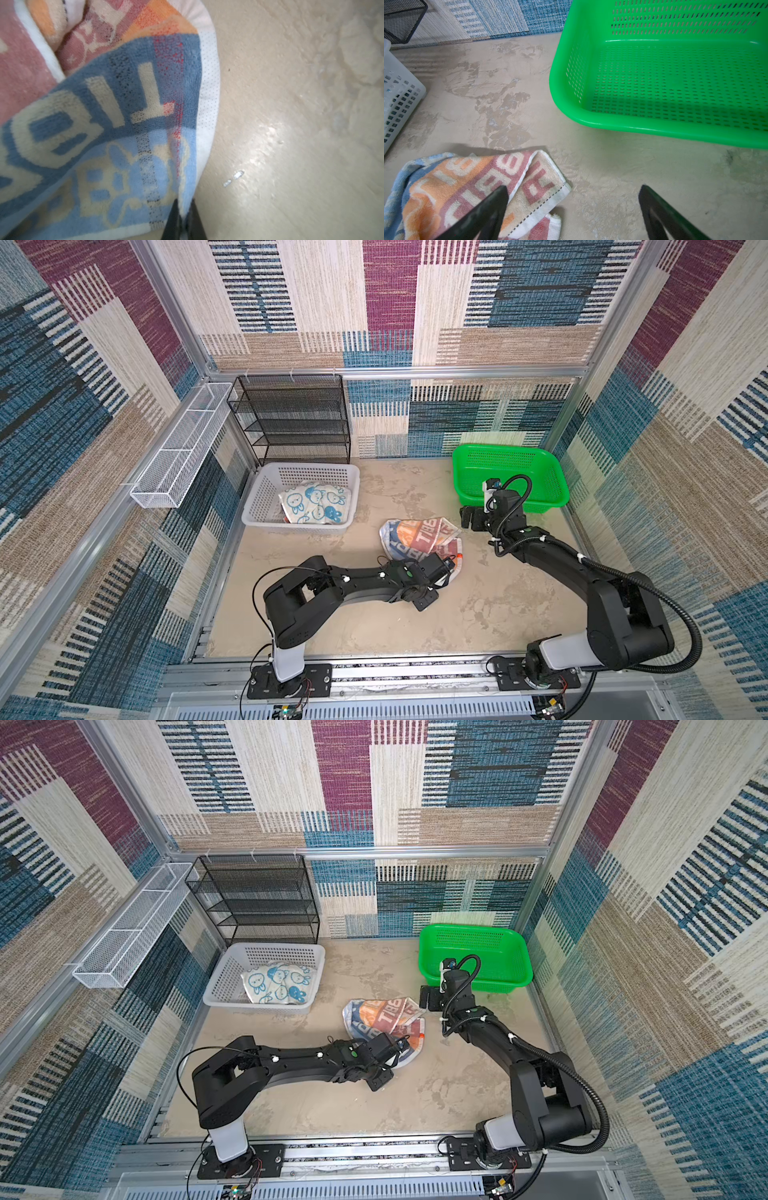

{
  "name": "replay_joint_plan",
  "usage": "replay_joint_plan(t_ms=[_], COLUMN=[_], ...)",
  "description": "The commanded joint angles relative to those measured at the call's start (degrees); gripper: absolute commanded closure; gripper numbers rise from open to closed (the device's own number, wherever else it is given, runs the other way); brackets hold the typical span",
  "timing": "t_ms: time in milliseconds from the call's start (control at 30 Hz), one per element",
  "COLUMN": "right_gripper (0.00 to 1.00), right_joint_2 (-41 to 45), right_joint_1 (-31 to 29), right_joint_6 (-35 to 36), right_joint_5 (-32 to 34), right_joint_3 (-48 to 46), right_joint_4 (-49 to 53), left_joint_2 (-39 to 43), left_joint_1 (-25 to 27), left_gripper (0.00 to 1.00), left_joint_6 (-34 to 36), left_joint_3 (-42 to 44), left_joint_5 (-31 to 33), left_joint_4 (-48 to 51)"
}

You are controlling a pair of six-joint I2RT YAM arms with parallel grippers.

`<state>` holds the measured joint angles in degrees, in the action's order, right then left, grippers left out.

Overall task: Fold and stack the towels
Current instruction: 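Grasp a corner of the crumpled towel on the table with the left gripper, then grasp another towel corner with the right gripper near the left gripper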

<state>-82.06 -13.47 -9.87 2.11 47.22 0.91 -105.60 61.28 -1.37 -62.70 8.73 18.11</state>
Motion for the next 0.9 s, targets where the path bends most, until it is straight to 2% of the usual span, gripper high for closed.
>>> replay_joint_plan(t_ms=[0,100,300,500,567,867], right_gripper=[0.00,0.01,0.03,0.06,0.07,0.18], right_joint_2=[0.34,1.55,6.59,9.73,9.55,2.17], right_joint_1=[-0.01,-0.15,-0.46,-1.30,-2.15,-6.08], right_joint_6=[2.32,4.77,9.65,10.22,10.77,13.12], right_joint_5=[-2.05,-5.64,-13.52,-23.81,-27.06,-31.63], right_joint_3=[-0.45,-2.14,-9.15,-12.82,-13.29,-11.16], right_joint_4=[-3.95,-7.40,-17.85,-22.95,-23.83,-23.75], left_joint_2=[1.61,3.54,6.73,9.54,10.43,10.67], left_joint_1=[-0.22,-1.17,-5.67,-10.80,-12.59,-17.85], left_gripper=[1.00,1.00,1.00,1.00,1.00,1.00], left_joint_6=[-0.21,-1.47,-5.17,-6.35,-6.05,-2.35], left_joint_3=[0.34,-0.90,-8.86,-15.34,-16.31,-20.42], left_joint_5=[2.80,4.70,6.91,6.70,5.41,6.17], left_joint_4=[4.78,6.15,14.66,19.47,19.05,18.71])
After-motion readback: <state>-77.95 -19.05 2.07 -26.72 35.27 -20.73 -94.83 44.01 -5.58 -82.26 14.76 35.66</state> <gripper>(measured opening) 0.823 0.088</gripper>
